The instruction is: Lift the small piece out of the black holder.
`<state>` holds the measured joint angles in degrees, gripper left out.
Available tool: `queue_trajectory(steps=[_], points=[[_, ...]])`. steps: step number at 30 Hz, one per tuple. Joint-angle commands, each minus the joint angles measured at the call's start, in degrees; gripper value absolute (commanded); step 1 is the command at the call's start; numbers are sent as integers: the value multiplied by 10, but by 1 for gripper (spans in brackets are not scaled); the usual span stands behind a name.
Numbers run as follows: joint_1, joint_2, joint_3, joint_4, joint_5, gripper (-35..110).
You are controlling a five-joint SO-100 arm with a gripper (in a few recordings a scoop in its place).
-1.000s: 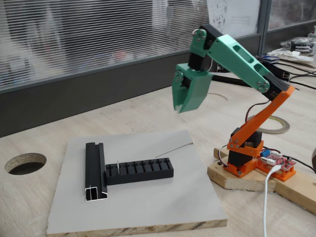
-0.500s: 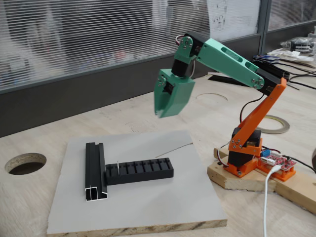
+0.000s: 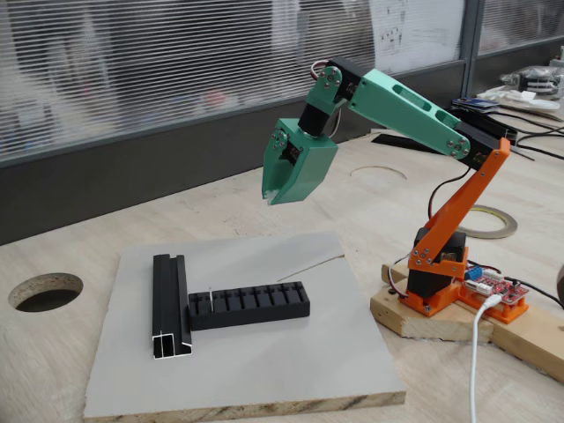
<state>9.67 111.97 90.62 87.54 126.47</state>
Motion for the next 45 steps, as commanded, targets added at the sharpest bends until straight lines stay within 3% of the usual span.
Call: queue_trajectory(steps=[1,12,19,23,31,38,45], points=[[4,3,2,3,11,9],[3,0,2,0,-3,8],[-26,-47,1,-4,-189,8],[-36,-76,-4,-5,-245,8],[-143,-143,-17,-16,-253,8],[-165,-189,-80,-129,-253,8],[-173,-180,-79,-133,-253,8]])
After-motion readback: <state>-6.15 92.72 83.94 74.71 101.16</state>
